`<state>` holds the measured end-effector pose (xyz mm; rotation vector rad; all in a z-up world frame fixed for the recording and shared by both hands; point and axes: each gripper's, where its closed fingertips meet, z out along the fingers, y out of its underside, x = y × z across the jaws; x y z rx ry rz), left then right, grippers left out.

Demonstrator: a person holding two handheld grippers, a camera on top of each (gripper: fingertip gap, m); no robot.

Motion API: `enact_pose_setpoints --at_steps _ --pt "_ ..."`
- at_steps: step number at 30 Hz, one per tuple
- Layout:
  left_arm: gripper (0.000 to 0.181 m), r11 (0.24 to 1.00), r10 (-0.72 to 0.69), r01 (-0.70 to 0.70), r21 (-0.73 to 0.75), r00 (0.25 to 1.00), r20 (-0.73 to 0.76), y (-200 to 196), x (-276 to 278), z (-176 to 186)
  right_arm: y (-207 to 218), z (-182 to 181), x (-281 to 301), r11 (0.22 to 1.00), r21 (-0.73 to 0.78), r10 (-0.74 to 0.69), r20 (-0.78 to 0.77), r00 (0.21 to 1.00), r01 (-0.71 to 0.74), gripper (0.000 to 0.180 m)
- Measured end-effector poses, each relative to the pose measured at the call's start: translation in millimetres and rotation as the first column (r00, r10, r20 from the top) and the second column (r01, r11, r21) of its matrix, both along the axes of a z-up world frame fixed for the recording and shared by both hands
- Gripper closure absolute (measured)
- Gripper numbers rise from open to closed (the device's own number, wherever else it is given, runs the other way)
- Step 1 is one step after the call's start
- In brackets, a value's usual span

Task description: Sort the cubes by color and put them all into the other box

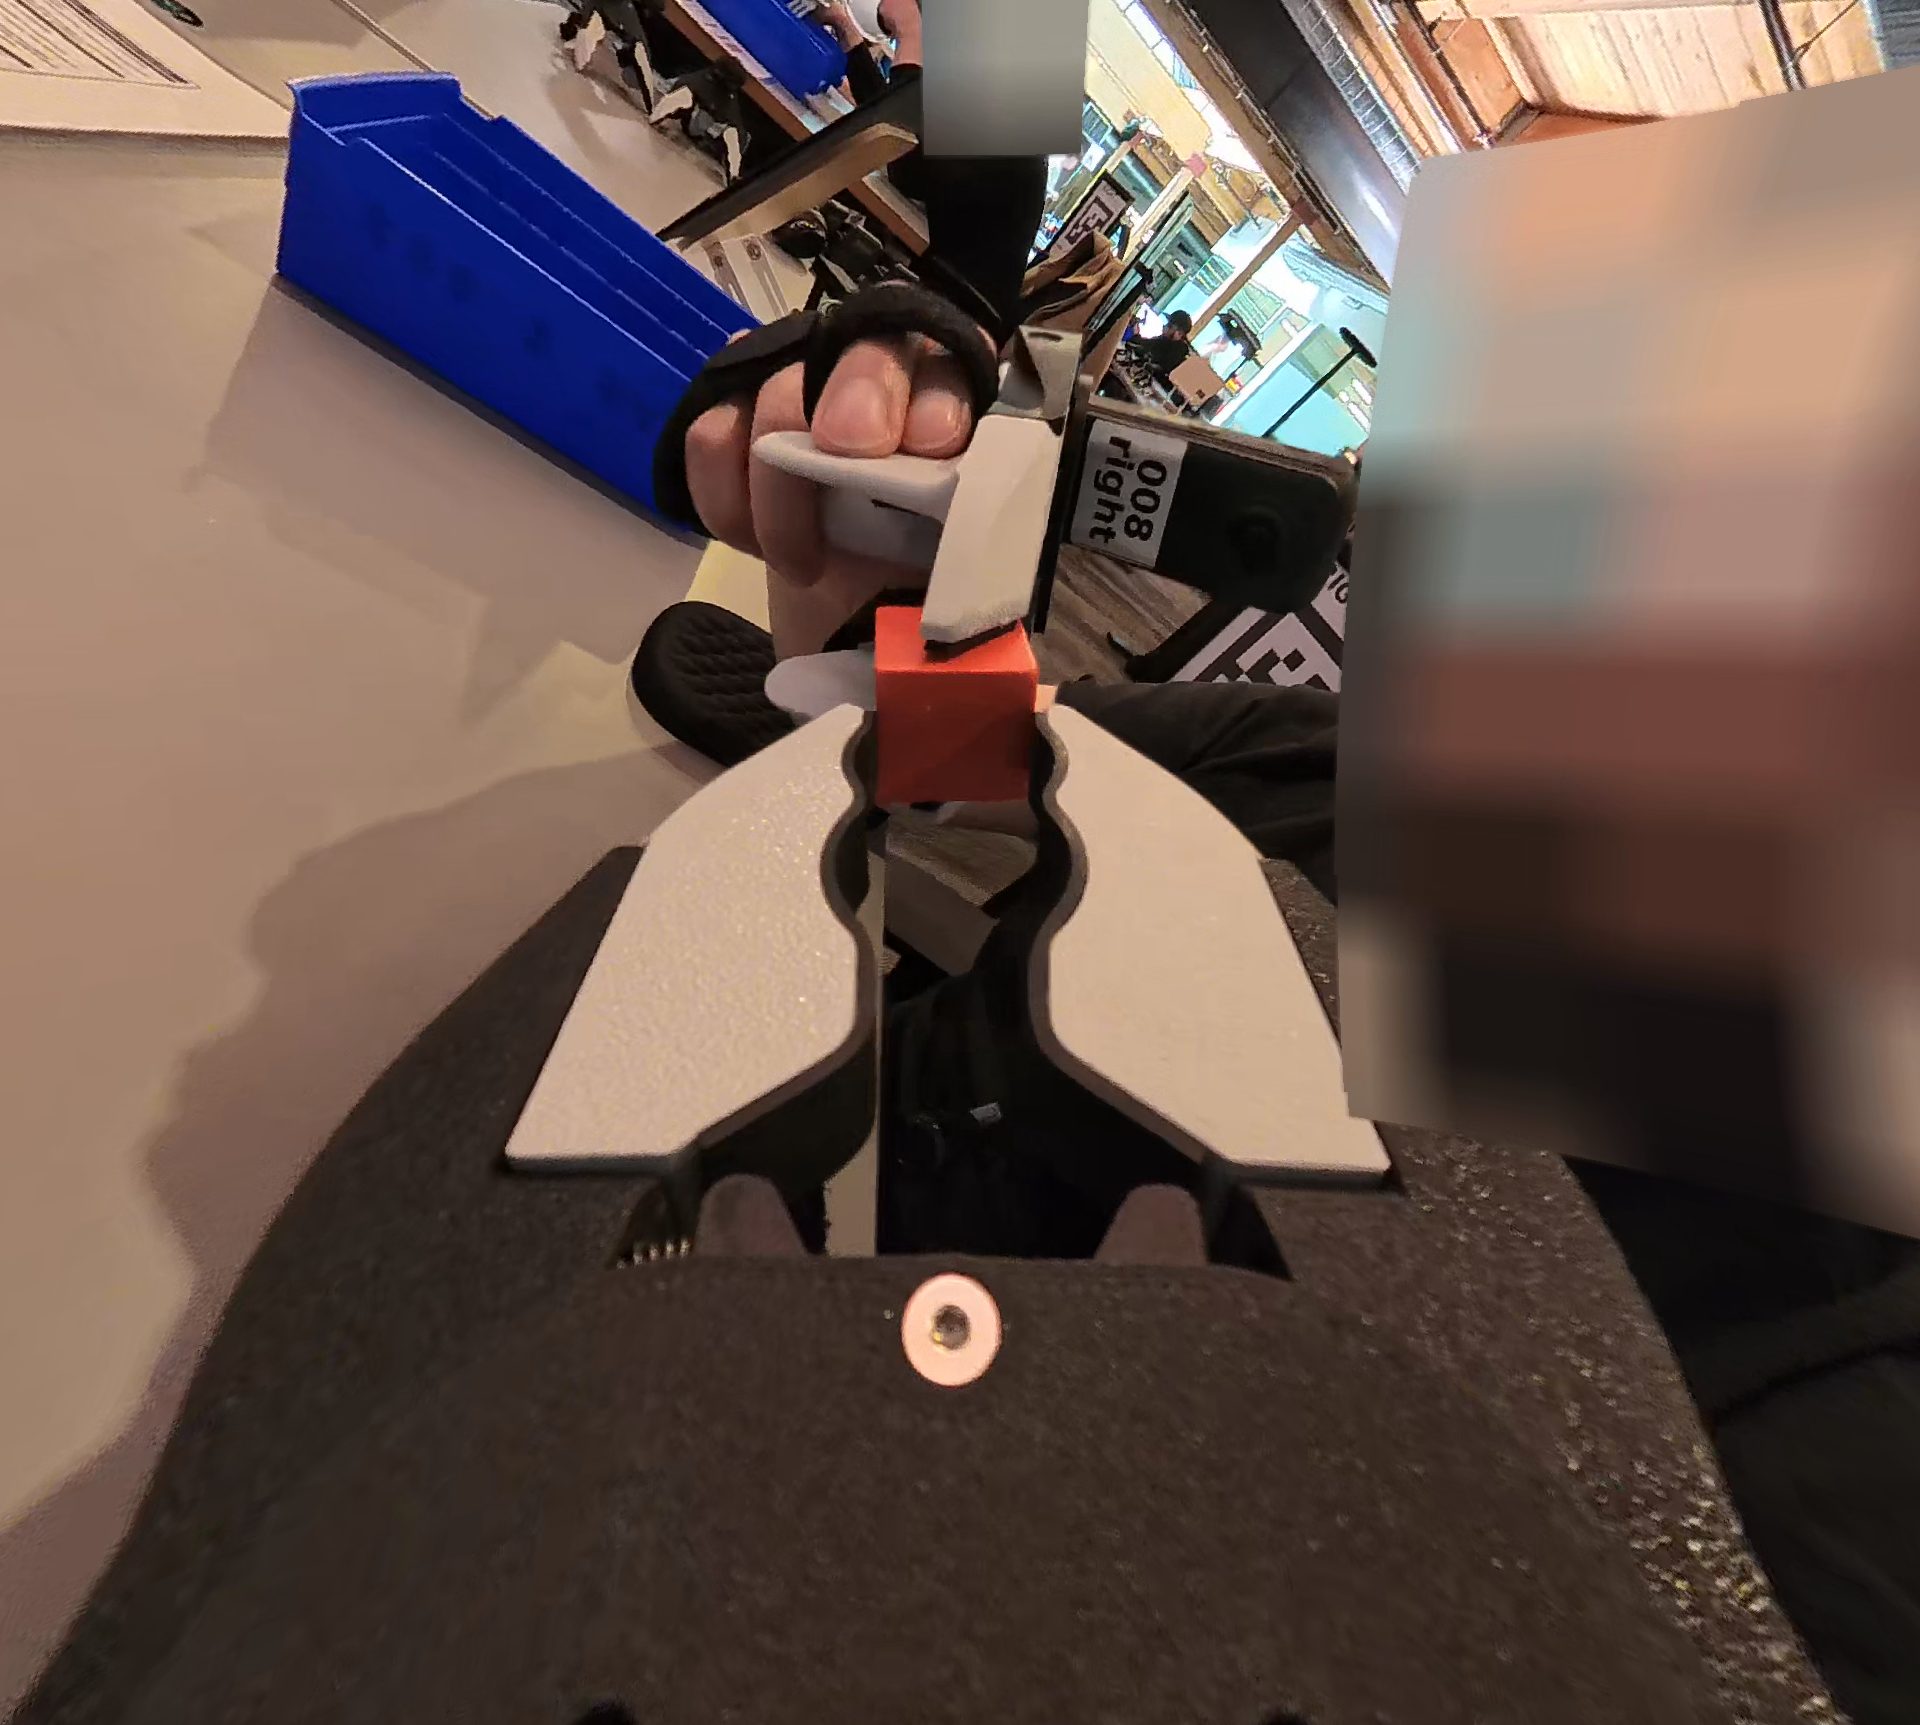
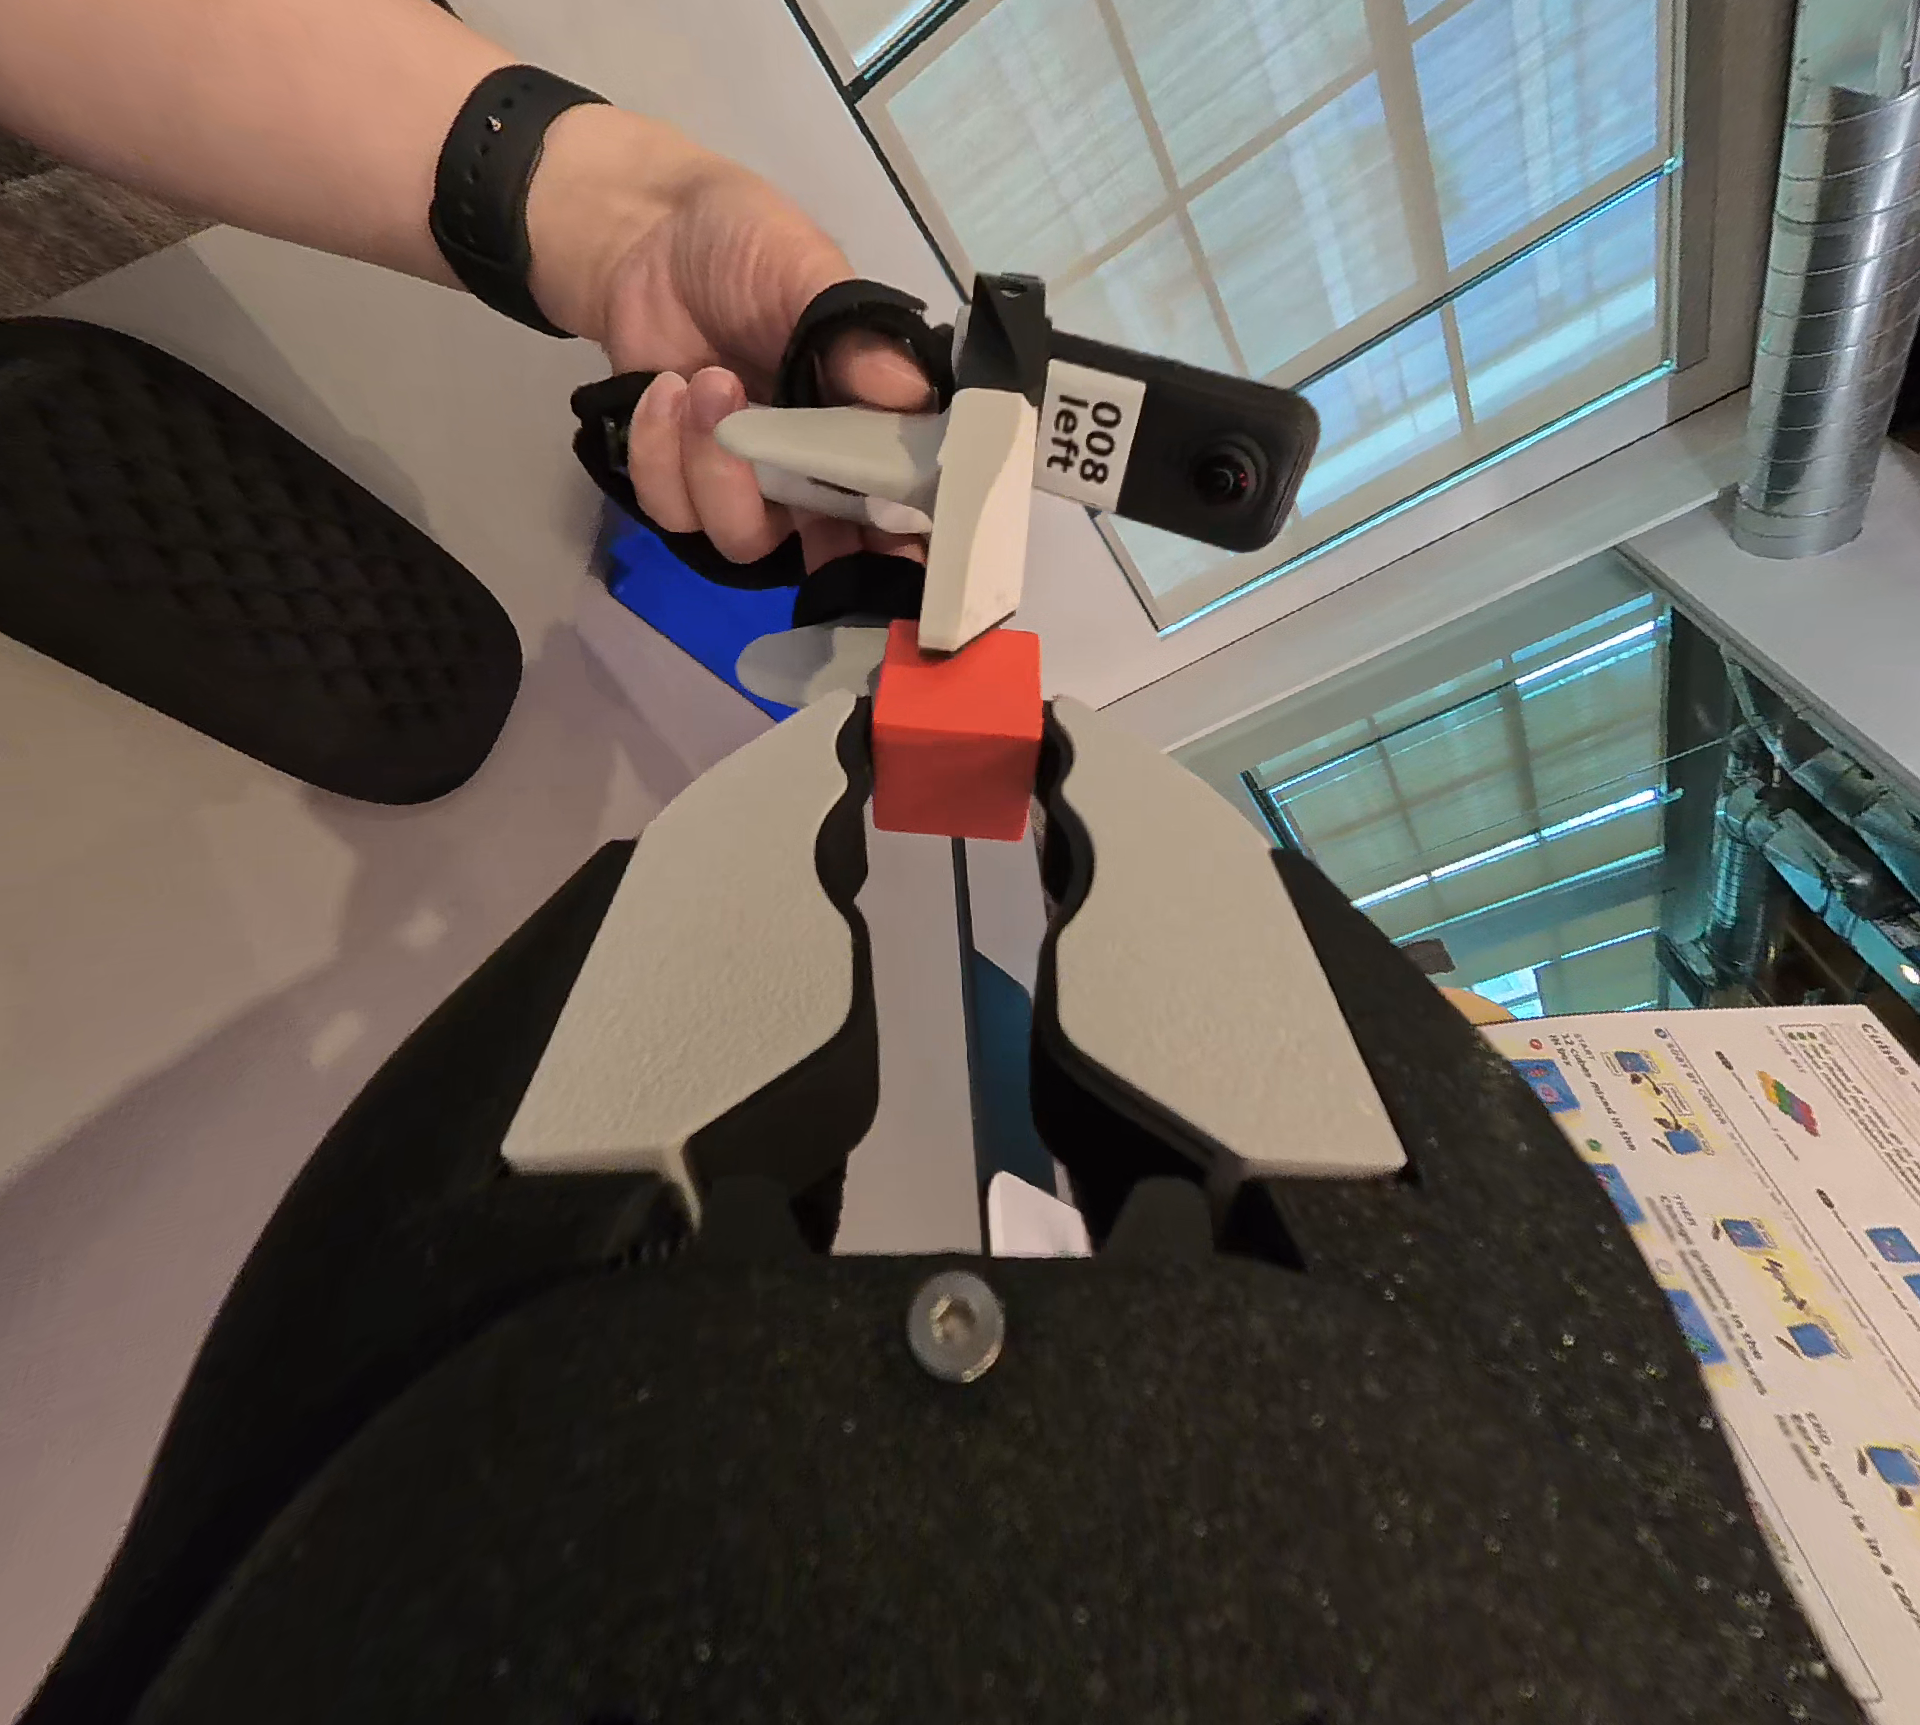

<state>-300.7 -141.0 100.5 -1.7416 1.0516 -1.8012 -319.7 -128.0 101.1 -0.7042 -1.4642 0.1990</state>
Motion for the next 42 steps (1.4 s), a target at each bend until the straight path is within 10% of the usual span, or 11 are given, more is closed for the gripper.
enact_pose_setpoints --at_steps 5,9,16,22,30,37,42 --pt "0.141 0.997 0.081 -0.081 -0.005 0.997 0.006 12 -12 -6 13 6 16 0.998 0.011 -0.065 0.017 0.998 0.065 0.151" --pt "0.138 0.954 0.284 -0.272 0.125 0.955 -0.09 34 -35 -36 77 28 84 0.914 -0.032 -0.405 -0.025 0.914 0.404 0.151" --pt "0.138 0.727 0.667 -0.549 0.413 0.707 -0.234 71 -93 -93 158 41 313 0.319 -0.197 -0.948 -0.075 0.31 0.927 0.151" --pt "0.139 0.634 0.755 -0.606 0.48 0.619 -0.217 68 -113 -107 145 -12 456 -0.043 -0.436 -0.997 0.083 -0.008 0.899 0.151" --pt "0.142 0.628 0.766 -0.6 0.495 0.587 -0.262 68 -119 -123 68 -156 553 -0.422 -0.599 -0.829 0.559 -0.022 0.68 0.15" --pt "0.146 0.635 0.763 -0.619 0.462 0.597 -0.25 68 -119 -123 68 -192 552 -0.422 -0.681 -0.808 0.582 0.092 0.599 0.15" --pt "0.147 0.625 0.771 -0.625 0.469 0.588 -0.245 65 -124 -121 72 -169 555 -0.404 -0.67 -0.844 0.536 0.03 0.623 0.129"
